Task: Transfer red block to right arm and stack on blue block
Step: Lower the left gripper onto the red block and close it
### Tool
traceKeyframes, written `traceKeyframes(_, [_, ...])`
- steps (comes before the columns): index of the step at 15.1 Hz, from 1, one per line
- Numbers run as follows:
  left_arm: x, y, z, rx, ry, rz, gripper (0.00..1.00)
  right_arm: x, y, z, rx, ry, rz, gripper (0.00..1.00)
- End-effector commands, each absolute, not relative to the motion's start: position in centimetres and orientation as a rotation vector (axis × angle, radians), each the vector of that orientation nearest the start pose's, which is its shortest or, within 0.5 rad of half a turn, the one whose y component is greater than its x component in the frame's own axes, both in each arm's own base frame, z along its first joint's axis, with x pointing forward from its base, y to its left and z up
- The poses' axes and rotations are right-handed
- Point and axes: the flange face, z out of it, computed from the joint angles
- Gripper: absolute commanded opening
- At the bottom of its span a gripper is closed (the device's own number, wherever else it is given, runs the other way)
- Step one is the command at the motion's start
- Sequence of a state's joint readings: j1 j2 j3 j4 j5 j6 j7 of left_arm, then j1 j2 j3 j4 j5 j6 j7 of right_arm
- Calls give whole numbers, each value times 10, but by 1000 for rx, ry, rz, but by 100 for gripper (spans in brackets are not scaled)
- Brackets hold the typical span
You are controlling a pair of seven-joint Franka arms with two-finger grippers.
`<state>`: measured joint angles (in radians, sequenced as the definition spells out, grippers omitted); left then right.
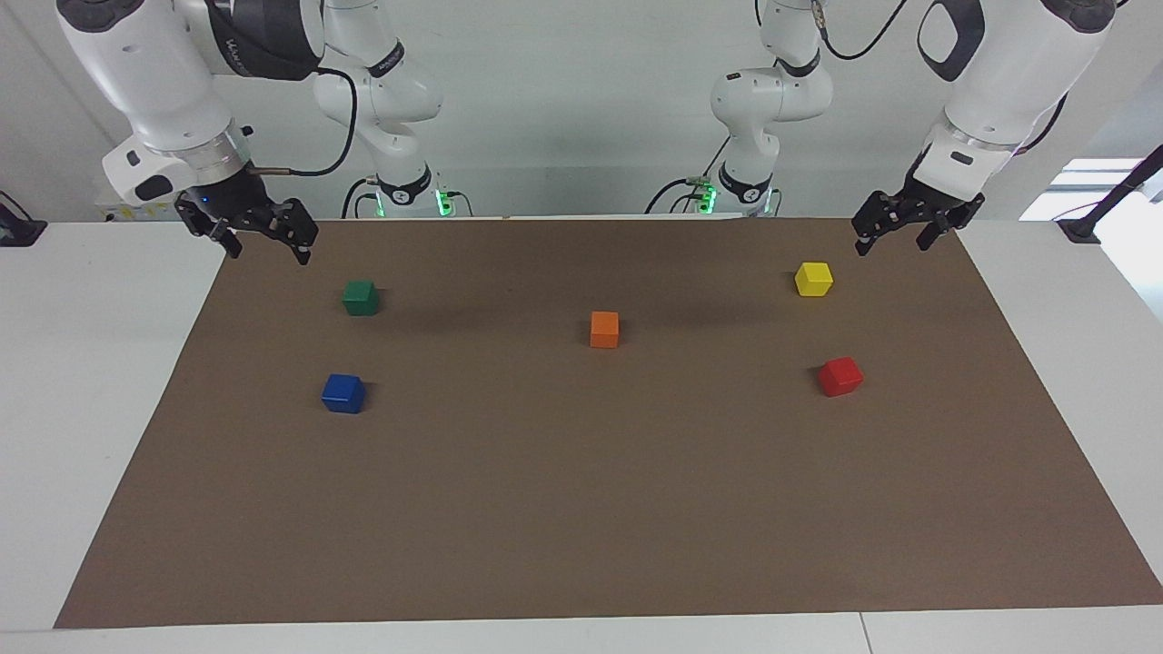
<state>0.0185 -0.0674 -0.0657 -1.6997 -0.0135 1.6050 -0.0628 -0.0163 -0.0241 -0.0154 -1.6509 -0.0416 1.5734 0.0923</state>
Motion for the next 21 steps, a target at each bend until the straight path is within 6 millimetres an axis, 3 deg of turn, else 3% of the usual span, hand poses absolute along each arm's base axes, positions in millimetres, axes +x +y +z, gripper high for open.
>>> traceKeyframes(1, [531,-28,605,-3160,-10,31,100,540,-24,601,-3161,169,80,100])
traceKeyframes(11, [535,-11,607,-3163,-54,-25,100,540,-24,601,-3161,169,80,100])
traceKeyframes(14, [538,-8,569,-3150,-59,-45,100,540,-24,601,-3161,169,80,100])
traceKeyframes(17, [543,10,543,-3145,-63,-58,100,540,-24,601,-3161,169,80,100])
traceKeyframes(21, [561,12,485,-3147,-74,-50,100,540,-24,601,-3161,169,80,100])
